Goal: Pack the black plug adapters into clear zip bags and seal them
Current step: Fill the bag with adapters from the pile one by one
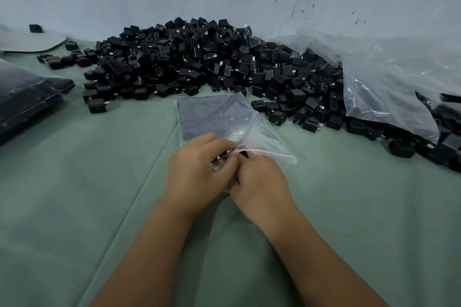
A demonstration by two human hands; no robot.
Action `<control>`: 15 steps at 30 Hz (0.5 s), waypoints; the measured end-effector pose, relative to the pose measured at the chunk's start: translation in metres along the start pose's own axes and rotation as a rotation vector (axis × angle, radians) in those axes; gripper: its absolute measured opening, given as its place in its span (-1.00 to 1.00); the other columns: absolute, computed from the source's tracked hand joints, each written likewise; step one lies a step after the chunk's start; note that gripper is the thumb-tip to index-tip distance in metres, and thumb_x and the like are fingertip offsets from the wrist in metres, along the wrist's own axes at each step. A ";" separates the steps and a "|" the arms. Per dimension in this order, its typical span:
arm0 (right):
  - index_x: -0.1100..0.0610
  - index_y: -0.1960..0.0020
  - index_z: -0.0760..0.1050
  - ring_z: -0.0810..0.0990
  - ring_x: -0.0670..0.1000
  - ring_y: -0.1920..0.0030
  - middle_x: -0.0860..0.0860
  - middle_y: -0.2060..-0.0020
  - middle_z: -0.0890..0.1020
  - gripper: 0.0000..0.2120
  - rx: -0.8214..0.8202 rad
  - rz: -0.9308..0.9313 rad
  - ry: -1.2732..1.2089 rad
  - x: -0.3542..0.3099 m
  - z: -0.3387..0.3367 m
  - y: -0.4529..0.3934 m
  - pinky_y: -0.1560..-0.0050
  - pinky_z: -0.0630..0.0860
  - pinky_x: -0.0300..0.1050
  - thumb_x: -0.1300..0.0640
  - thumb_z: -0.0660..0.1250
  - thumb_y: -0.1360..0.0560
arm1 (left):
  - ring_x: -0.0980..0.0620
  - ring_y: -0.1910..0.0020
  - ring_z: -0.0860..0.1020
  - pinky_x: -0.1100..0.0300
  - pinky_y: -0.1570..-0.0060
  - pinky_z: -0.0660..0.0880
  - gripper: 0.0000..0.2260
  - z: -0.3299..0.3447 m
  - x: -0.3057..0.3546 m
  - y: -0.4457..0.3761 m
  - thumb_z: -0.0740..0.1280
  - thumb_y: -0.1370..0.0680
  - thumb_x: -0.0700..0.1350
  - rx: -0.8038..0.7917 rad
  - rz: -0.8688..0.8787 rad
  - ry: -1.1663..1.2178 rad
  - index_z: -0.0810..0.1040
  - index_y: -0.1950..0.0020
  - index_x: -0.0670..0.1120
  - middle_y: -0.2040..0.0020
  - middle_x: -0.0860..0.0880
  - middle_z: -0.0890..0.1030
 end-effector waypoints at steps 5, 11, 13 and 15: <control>0.00 -0.04 0.56 0.54 0.09 -0.03 -0.01 0.09 0.64 -0.80 0.080 0.013 -0.021 0.002 0.001 0.005 0.02 0.43 -0.11 0.04 0.24 -0.47 | -0.02 0.25 0.59 0.00 0.26 0.53 -0.88 0.001 0.000 0.000 0.37 -0.47 -0.11 -0.015 -0.025 -0.021 0.70 0.11 -0.08 0.22 0.03 0.63; 0.07 -0.02 0.46 0.55 0.07 0.00 0.03 0.03 0.60 -0.80 -0.082 -0.066 0.264 -0.004 0.004 -0.008 0.10 0.28 -0.13 0.15 0.07 -0.56 | -0.01 0.26 0.58 0.02 0.31 0.52 -0.78 0.001 0.004 0.001 0.27 -0.47 -0.02 -0.057 0.023 -0.039 0.70 0.12 -0.04 0.25 0.04 0.60; 0.07 -0.11 0.47 0.53 0.06 -0.11 0.03 -0.08 0.58 -0.78 -0.232 -0.021 0.262 -0.004 0.001 -0.018 0.00 0.30 -0.14 0.09 0.09 -0.58 | -0.01 0.26 0.58 0.03 0.32 0.52 -0.75 0.001 0.004 0.001 0.25 -0.46 0.00 -0.054 0.024 -0.031 0.70 0.12 -0.05 0.25 0.04 0.60; 0.06 -0.21 0.46 0.46 0.07 -0.26 0.03 -0.21 0.53 -0.73 -0.441 0.001 0.267 -0.005 -0.002 -0.030 -0.21 0.32 -0.09 0.02 0.13 -0.57 | -0.01 0.27 0.58 0.04 0.32 0.52 -0.75 0.002 0.004 0.001 0.25 -0.46 0.01 -0.053 0.027 -0.035 0.70 0.13 -0.05 0.25 0.04 0.60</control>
Point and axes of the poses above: each hand's wrist, its own y-axis away from the middle knuckle, its own z-axis out of the palm, x = y × z, the point moved 1 cm from there along -y, towards the middle knuckle
